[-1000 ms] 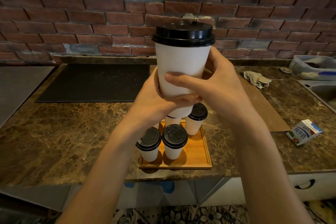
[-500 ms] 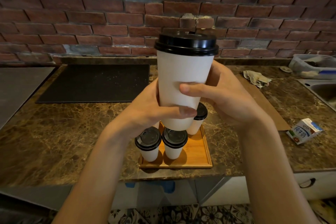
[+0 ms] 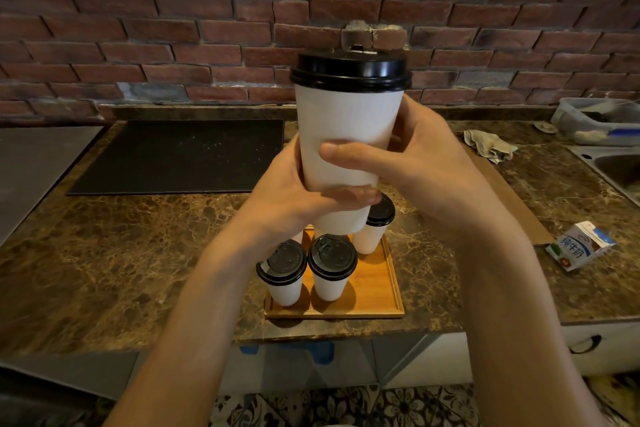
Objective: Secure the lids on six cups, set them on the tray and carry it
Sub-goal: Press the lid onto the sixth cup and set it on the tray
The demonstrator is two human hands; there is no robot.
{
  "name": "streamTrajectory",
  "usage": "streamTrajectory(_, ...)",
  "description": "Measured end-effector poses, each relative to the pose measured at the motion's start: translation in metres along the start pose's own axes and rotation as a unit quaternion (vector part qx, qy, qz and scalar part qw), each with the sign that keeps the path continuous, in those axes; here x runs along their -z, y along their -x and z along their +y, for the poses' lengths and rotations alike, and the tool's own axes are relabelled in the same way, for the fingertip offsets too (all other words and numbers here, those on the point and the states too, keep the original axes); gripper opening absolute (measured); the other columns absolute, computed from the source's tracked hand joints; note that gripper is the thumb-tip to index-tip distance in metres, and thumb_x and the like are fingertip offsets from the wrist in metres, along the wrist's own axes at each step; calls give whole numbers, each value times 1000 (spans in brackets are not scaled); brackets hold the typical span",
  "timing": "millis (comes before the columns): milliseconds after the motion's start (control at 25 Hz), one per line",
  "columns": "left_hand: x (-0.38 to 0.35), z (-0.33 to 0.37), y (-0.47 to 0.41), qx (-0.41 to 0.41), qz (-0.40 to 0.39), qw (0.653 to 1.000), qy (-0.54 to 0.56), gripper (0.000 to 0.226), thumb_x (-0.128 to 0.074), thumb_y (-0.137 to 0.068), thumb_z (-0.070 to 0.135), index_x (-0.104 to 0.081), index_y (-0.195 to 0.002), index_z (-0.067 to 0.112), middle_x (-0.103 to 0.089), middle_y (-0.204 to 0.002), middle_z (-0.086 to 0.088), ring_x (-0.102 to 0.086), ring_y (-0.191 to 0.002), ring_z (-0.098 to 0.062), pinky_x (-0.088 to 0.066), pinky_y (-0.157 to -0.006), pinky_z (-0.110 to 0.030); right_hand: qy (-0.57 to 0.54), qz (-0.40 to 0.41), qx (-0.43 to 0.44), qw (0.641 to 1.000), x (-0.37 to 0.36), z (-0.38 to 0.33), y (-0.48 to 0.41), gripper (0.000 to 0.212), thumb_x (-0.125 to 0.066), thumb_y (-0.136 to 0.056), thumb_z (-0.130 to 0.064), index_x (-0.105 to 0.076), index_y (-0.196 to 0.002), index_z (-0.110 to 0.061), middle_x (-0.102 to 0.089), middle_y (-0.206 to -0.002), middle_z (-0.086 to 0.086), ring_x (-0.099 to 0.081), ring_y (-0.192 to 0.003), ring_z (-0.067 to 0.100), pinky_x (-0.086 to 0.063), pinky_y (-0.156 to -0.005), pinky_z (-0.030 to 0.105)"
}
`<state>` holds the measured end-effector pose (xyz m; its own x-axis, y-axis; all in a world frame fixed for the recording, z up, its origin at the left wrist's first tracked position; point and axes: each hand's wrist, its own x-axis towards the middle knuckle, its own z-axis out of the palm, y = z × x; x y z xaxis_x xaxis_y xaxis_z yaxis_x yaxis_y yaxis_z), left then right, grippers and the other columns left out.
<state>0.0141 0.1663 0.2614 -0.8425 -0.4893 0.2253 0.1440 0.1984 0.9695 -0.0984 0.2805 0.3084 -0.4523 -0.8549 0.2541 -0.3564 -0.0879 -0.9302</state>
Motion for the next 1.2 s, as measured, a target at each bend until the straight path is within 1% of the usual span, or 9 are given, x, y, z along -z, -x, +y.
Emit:
streamTrajectory(200, -12, 1, 0, -15, 83, 996, -3, 66, -82, -59, 12, -46, -111, 34, -62, -103, 14, -62, -91, 11, -49, -66, -6, 60, 85, 0, 995, -13, 0, 1, 76, -83, -68, -41, -48, -134, -24, -60, -119, -11, -58, -107, 2, -56, -83, 26)
streamTrajectory(320, -14, 1, -2, -19, 93, 995, -7, 64, -77, -70, 0, -46, -123, 21, -62, -109, 9, -63, -94, 9, -49, -69, -6, 89, 128, 1, 988, -23, 2, 3, 85, -80, -67, -49, -42, -139, -25, -56, -122, -13, -53, -109, 1, -52, -86, 24)
streamTrajectory(400, -14, 1, -3, -16, 90, 996, -19, 65, -74, -74, 1, -44, -131, 14, -62, -114, 6, -62, -98, 5, -49, -72, -7, 94, 140, -2, 986, -26, 2, 4, 87, -79, -66, -52, -42, -139, -24, -56, -121, -13, -53, -111, 5, -53, -90, 32)
streamTrajectory(560, -13, -1, -3, -13, 84, 996, -29, 69, -76, -73, 5, -43, -133, 15, -61, -118, 5, -61, -102, 1, -50, -74, -8, 83, 144, -3, 986, -25, 3, 4, 84, -81, -67, -51, -44, -137, -25, -57, -121, -12, -55, -111, 5, -55, -91, 34)
streamTrajectory(720, -9, 1, -3, -21, 78, 996, -39, 68, -77, -69, 2, -43, -123, 27, -59, -110, 13, -60, -94, 13, -47, -68, -3, 67, 141, 15, 988, -21, 1, 4, 83, -83, -67, -47, -46, -138, -25, -57, -123, -13, -54, -110, 0, -54, -87, 24)
streamTrajectory(800, -7, 4, -1, -25, 59, 997, -47, 66, -77, -70, 1, -42, -114, 36, -57, -105, 19, -58, -89, 19, -46, -64, -1, 46, 132, 20, 990, -17, 0, 3, 80, -85, -68, -42, -48, -137, -24, -59, -123, -11, -56, -110, 1, -56, -86, 25)
streamTrajectory(960, -5, 12, 5, -20, 14, 999, -27, 60, -78, -61, 29, -45, -110, 40, -64, -96, 29, -61, -93, 12, -48, -67, -4, -7, 89, 19, 996, -9, 0, 4, 72, -86, -69, -35, -52, -132, -24, -63, -119, -10, -61, -110, 7, -58, -87, 33)
streamTrajectory(1040, -4, 14, 6, -19, 0, 1000, -14, 62, -78, -61, 29, -45, -112, 39, -65, -95, 32, -62, -94, 10, -48, -68, -5, -29, 59, 25, 997, -4, 1, 4, 68, -85, -68, -33, -55, -128, -24, -66, -116, -9, -62, -109, 7, -58, -87, 32)
streamTrajectory(1200, 0, 11, 8, 0, -31, 1000, -4, 69, -84, -63, 22, -48, -120, 35, -66, -104, 20, -63, -99, 1, -51, -72, -11, -81, -10, 26, 996, 3, 3, 4, 61, -80, -69, -24, -57, -125, -21, -69, -113, -7, -65, -107, 10, -56, -82, 26)
